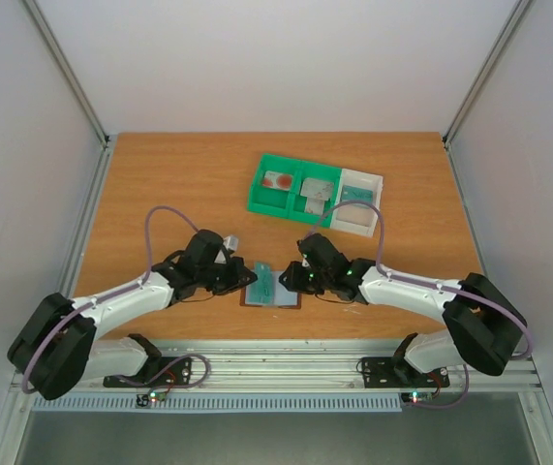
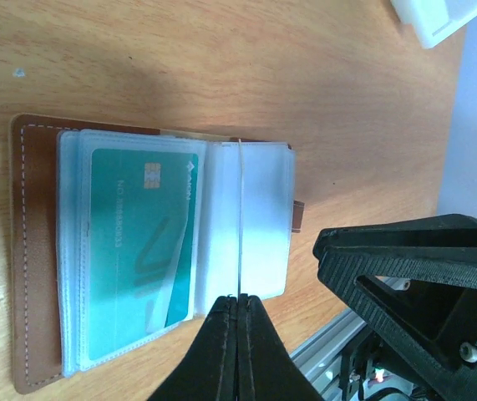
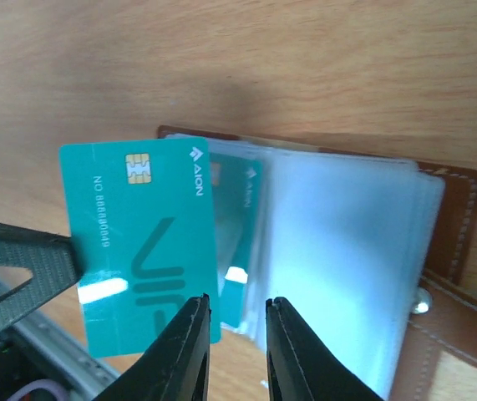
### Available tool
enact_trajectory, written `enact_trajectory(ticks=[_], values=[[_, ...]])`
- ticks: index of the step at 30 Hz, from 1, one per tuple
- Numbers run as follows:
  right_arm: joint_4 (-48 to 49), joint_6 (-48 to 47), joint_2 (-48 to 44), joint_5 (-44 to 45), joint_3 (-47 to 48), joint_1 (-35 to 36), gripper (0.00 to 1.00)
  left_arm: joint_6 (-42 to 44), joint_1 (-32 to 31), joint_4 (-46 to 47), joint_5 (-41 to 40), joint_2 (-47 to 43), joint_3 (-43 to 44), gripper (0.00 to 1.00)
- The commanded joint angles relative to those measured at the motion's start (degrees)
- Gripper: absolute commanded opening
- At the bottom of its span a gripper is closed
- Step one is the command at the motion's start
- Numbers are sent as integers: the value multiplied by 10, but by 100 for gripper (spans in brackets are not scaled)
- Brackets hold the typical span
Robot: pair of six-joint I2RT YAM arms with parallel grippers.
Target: Take the credit cards out of the card holder
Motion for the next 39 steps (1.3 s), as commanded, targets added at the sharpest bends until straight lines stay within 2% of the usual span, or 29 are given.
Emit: enact_trajectory(ticks=[1, 4, 5, 9, 13, 14, 16, 19, 22, 26, 30, 34, 37, 39], values=[[84, 49, -19, -41, -26, 3, 22, -24, 2, 3, -11, -28, -21, 0], [133, 76, -17, -62, -35, 2, 23, -47, 4, 25, -4, -49, -32, 0], [152, 91, -18, -67, -42, 3, 27, -58, 4, 29, -1, -60, -34, 0], [234, 163, -42, -72, -78, 3, 49, -81, 3, 27, -2, -112, -30, 0], [250, 205, -63, -66, -88, 3, 73, -102, 5, 23, -12, -162, -25, 0], [260, 216, -66, -65, -92, 3, 77, -109, 5, 23, -15, -171, -25, 1], [304, 234, -70, -77, -103, 3, 79, -119, 5, 29, -16, -185, -25, 0], [361, 244, -67, -100, -101, 3, 74, -134, 5, 40, -9, -188, -26, 0], [411, 257, -63, -112, -108, 3, 64, -144, 5, 72, 8, -182, -27, 0], [469, 275, -59, -119, -126, 3, 36, -148, 5, 82, 23, -179, -30, 1], [457, 238, -62, -120, -130, 3, 3, -146, 5, 84, 21, -187, -33, 2], [458, 179, -78, -143, -144, 3, 1, -89, 21, -11, 78, -192, 11, 23], [390, 111, -106, -183, -132, 3, 1, -7, 29, -128, 96, -208, 57, 43], [341, 62, -129, -204, -121, 3, 1, 38, 34, -191, 98, -220, 88, 52]])
